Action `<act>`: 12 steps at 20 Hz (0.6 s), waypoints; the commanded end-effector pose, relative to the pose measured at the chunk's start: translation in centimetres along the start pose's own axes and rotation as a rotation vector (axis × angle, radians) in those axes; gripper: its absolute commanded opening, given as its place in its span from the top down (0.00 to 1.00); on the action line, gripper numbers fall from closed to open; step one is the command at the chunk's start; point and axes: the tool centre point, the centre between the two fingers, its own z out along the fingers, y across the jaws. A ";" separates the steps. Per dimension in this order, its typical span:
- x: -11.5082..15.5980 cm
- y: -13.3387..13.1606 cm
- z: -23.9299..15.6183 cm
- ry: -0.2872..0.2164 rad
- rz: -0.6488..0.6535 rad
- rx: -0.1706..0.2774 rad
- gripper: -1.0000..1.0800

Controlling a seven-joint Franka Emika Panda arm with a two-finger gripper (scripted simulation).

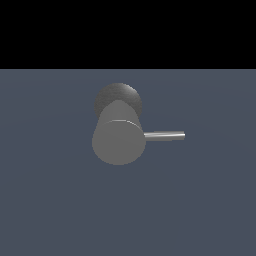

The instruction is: Turn on the faucet by rotating a designated handle.

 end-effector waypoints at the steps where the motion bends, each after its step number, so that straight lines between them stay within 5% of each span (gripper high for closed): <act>1: 0.0 0.0 0.0 0.000 0.000 0.000 1.00; 12: 0.4 0.5 -0.5 0.001 0.036 0.048 1.00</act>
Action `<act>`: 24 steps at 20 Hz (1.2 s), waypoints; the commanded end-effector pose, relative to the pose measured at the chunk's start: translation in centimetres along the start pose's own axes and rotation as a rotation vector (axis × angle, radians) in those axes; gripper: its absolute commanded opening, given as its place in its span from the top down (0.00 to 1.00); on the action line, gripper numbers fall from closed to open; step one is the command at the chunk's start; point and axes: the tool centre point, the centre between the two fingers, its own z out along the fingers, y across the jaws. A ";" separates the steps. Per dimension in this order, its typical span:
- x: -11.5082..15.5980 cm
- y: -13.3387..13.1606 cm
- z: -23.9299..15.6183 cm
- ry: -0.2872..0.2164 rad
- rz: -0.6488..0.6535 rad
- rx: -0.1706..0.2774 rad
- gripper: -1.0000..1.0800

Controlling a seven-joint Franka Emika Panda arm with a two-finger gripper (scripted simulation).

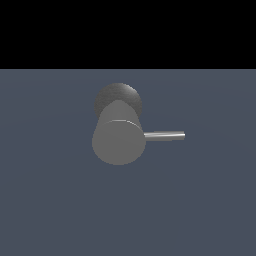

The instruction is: Turn on the faucet by rotating a designated handle.

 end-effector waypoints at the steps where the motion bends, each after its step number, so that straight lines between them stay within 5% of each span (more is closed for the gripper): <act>1: 0.1 0.0 -0.2 0.009 0.000 0.024 1.00; 7: 0.3 -0.3 -1.0 0.051 -0.016 0.117 1.00; 12: 0.6 -0.4 -2.3 0.109 -0.033 0.247 1.00; 24: 1.8 1.1 -8.1 0.341 -0.069 0.731 1.00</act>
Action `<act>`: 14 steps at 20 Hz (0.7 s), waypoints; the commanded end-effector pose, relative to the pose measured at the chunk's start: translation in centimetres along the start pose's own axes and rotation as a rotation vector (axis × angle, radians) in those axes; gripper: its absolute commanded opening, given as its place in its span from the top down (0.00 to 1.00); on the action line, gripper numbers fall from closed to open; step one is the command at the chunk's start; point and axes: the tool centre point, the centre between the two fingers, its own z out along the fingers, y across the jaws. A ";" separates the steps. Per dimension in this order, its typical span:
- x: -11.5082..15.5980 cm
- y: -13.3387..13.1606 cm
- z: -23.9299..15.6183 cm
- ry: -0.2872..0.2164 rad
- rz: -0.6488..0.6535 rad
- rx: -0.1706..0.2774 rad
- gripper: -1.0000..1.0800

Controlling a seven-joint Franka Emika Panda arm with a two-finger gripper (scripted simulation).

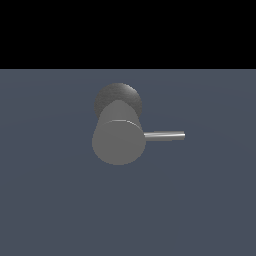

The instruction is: Turn on the faucet by rotating a designated handle.

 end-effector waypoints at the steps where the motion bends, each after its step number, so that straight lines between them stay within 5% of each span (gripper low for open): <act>1: 0.7 -0.2 -1.4 0.057 -0.003 0.108 1.00; 8: 2.6 0.5 -5.4 0.206 0.011 0.388 1.00; 14: 3.7 1.9 -7.8 0.298 0.038 0.554 1.00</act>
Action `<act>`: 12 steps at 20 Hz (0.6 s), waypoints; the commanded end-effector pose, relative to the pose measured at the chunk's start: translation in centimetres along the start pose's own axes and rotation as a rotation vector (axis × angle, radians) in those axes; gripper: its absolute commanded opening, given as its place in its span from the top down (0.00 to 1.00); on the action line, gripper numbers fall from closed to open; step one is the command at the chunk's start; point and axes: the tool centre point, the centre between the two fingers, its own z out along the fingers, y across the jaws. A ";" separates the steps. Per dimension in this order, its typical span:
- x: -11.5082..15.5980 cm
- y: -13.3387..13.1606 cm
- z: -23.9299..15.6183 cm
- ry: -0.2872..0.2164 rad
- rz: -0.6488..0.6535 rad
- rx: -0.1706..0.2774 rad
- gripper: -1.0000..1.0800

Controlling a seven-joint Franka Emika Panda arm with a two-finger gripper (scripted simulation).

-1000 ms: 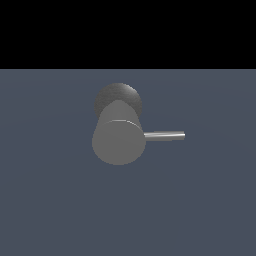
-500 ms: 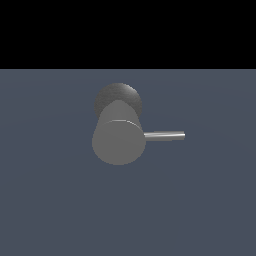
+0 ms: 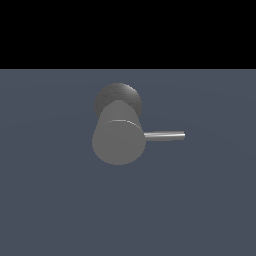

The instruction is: Turn on the faucet by rotating a designated handle.

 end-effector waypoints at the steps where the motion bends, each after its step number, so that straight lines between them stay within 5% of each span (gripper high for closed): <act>1: 0.7 0.1 -0.9 0.035 0.011 0.059 1.00; 12: 2.2 0.7 -3.0 0.118 0.045 0.192 1.00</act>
